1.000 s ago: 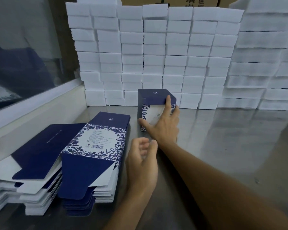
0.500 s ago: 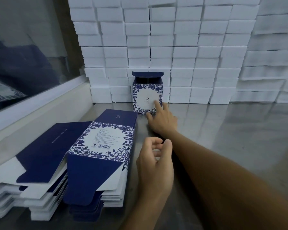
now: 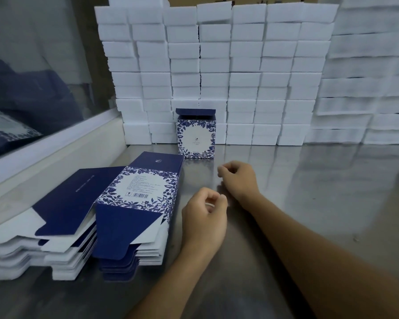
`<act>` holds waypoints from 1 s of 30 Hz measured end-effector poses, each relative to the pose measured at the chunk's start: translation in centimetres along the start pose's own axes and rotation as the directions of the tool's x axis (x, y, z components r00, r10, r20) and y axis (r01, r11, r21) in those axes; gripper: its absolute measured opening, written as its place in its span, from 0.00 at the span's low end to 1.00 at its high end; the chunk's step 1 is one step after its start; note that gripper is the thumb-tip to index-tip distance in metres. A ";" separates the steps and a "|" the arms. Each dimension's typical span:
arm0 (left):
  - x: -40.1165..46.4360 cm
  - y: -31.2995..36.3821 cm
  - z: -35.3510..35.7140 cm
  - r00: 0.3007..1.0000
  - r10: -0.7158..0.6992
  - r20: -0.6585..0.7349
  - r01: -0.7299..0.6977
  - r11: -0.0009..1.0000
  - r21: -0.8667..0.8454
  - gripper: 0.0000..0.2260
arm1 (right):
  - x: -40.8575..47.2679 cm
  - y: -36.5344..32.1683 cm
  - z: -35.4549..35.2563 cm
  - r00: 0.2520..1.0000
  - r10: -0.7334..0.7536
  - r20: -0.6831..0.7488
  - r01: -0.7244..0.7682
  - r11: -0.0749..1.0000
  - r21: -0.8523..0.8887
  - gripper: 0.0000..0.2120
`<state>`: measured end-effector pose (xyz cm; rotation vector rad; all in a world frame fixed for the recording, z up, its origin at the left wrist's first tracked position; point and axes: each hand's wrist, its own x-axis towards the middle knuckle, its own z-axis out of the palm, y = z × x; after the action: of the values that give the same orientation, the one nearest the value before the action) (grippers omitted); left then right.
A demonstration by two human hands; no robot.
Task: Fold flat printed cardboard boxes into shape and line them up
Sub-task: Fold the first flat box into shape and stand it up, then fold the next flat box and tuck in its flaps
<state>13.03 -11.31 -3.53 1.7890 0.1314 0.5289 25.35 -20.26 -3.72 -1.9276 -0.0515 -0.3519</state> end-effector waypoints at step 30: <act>3.1 2.0 -9.5 0.992 -0.094 -0.079 0.112 0.422 0.900 0.24 | -6.5 0.6 -11.2 0.897 0.350 0.271 -0.409 0.421 0.810 0.06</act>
<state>11.41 -2.32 1.00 2.8352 0.6522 0.3889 16.80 -29.95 -2.28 -0.8793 0.1570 0.0725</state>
